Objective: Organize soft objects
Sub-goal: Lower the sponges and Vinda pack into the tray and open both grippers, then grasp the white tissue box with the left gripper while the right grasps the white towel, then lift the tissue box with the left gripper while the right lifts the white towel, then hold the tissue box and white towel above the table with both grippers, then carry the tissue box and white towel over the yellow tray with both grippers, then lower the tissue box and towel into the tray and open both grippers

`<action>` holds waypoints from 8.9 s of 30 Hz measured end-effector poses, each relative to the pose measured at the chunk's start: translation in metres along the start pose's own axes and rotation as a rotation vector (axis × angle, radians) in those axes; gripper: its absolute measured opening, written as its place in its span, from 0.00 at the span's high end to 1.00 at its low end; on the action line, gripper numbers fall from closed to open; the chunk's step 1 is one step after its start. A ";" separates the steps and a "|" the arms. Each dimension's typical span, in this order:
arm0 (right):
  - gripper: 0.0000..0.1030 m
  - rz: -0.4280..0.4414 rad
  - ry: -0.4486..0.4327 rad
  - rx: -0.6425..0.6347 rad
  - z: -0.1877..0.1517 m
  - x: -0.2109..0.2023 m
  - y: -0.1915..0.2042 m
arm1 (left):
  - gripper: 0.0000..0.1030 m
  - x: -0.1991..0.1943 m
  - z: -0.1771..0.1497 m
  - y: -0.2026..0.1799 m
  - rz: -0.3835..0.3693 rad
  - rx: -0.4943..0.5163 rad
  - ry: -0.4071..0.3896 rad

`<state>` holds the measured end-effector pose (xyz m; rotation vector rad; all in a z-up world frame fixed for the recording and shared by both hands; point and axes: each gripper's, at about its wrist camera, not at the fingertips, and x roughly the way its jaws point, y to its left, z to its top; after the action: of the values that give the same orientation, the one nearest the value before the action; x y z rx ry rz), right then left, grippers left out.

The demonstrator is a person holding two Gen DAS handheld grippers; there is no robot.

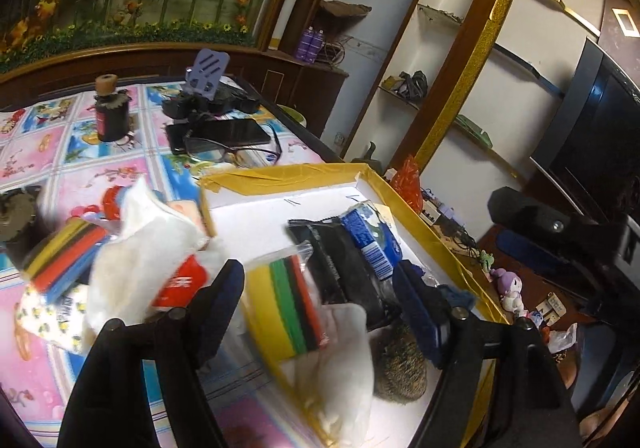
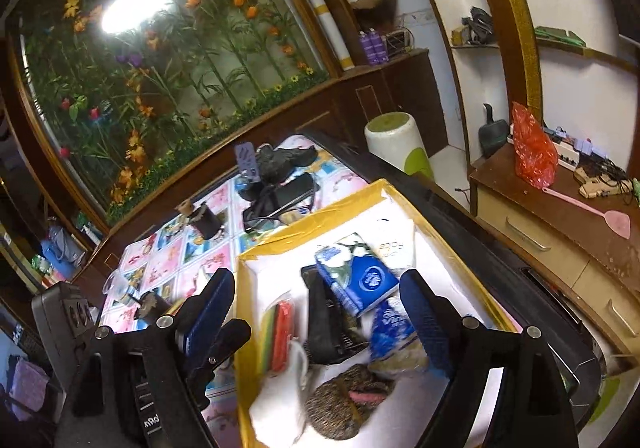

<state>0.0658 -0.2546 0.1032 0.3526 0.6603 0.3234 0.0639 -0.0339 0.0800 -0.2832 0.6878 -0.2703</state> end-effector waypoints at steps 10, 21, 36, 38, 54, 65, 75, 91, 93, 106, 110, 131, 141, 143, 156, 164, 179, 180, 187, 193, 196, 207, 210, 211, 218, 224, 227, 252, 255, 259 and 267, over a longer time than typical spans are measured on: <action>0.11 0.134 0.045 -0.154 -0.046 0.011 0.083 | 0.23 -0.061 -0.018 0.079 0.159 -0.083 -0.033; 0.10 0.202 0.191 -0.136 -0.077 0.076 0.132 | 0.18 -0.057 -0.034 0.128 0.426 -0.123 0.050; 0.52 0.073 0.221 -0.300 -0.083 0.150 0.164 | 0.17 -0.021 -0.031 0.156 0.444 -0.195 0.101; 0.62 0.102 0.246 -0.337 -0.088 0.155 0.168 | 0.17 -0.020 -0.030 0.154 0.458 -0.184 0.098; 0.90 0.289 -0.049 -0.250 -0.063 0.089 0.147 | 0.34 -0.037 -0.028 0.150 0.501 -0.152 0.040; 0.88 0.327 0.053 -0.250 -0.068 0.096 0.139 | 0.36 -0.063 -0.020 0.149 0.481 -0.165 -0.010; 0.18 0.207 0.121 -0.456 -0.101 0.103 0.169 | 0.62 -0.083 -0.016 0.156 0.479 -0.187 -0.054; 0.89 0.160 0.139 -0.512 -0.115 0.113 0.168 | 0.24 -0.099 -0.021 0.174 0.417 -0.223 0.022; 0.89 0.182 0.078 -0.483 -0.108 0.101 0.165 | 0.23 -0.096 -0.025 0.171 0.390 -0.202 0.060; 0.89 0.215 -0.015 -0.405 -0.093 0.081 0.156 | 0.14 -0.037 -0.045 0.148 0.476 -0.103 0.250; 0.89 0.227 -0.016 -0.417 -0.095 0.080 0.159 | 0.12 -0.026 -0.046 0.149 0.516 -0.092 0.253; 0.89 0.215 -0.012 -0.412 -0.093 0.085 0.156 | 0.39 -0.038 -0.039 0.130 0.468 -0.024 0.123; 0.89 0.217 -0.013 -0.411 -0.094 0.084 0.156 | 0.38 -0.034 -0.040 0.135 0.444 -0.036 0.172; 0.89 0.217 -0.014 -0.408 -0.095 0.083 0.157 | 0.37 -0.034 -0.040 0.135 0.430 -0.040 0.183; 0.89 0.225 -0.016 -0.405 -0.096 0.079 0.158 | 0.28 -0.025 -0.043 0.141 0.472 -0.024 0.221; 0.89 0.226 -0.010 -0.404 -0.096 0.078 0.158 | 0.25 -0.021 -0.045 0.141 0.495 -0.012 0.181; 0.89 0.217 -0.016 -0.393 -0.095 0.075 0.156 | 0.37 -0.046 -0.036 0.126 0.439 -0.006 0.067; 0.89 0.216 -0.016 -0.394 -0.095 0.075 0.156 | 0.37 -0.046 -0.035 0.126 0.441 -0.005 0.062; 0.89 0.215 -0.025 -0.392 -0.093 0.073 0.156 | 0.37 -0.050 -0.034 0.120 0.455 0.014 0.026; 0.89 0.205 -0.037 -0.387 -0.093 0.072 0.155 | 0.37 -0.062 -0.032 0.108 0.488 0.051 -0.052; 0.89 0.199 -0.045 -0.379 -0.092 0.069 0.154 | 0.37 -0.066 -0.033 0.103 0.507 0.065 -0.082; 0.89 0.198 -0.049 -0.326 -0.102 0.044 0.141 | 0.37 -0.075 -0.036 0.080 0.504 0.111 -0.160; 0.89 0.198 -0.044 -0.307 -0.100 0.037 0.135 | 0.37 -0.073 -0.037 0.072 0.495 0.128 -0.165; 0.89 0.194 -0.048 -0.299 -0.097 0.033 0.132 | 0.37 -0.073 -0.037 0.070 0.490 0.129 -0.168; 0.89 0.156 -0.126 -0.216 -0.067 -0.001 0.089 | 0.37 -0.067 -0.039 0.057 0.452 0.126 -0.168; 0.89 0.083 -0.143 -0.134 -0.048 -0.014 0.033 | 0.37 -0.053 -0.038 0.034 0.397 0.131 -0.165; 0.89 0.058 -0.136 -0.099 -0.045 -0.019 0.006 | 0.37 -0.043 -0.038 0.017 0.354 0.139 -0.159; 0.88 -0.071 0.059 -0.041 -0.064 0.012 -0.072 | 0.37 0.032 -0.052 -0.061 0.171 0.225 0.027; 0.88 -0.083 0.066 -0.049 -0.066 0.012 -0.070 | 0.37 0.033 -0.054 -0.063 0.183 0.244 0.026; 0.82 -0.091 0.079 -0.058 -0.067 0.011 -0.063 | 0.36 0.031 -0.056 -0.066 0.198 0.268 0.016; 0.62 -0.106 0.054 -0.070 -0.065 -0.004 -0.056 | 0.35 0.024 -0.056 -0.070 0.207 0.289 -0.012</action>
<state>0.0310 -0.2924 0.0347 0.2421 0.7159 0.2546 0.0347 -0.1160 0.0483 0.0619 0.6515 -0.1671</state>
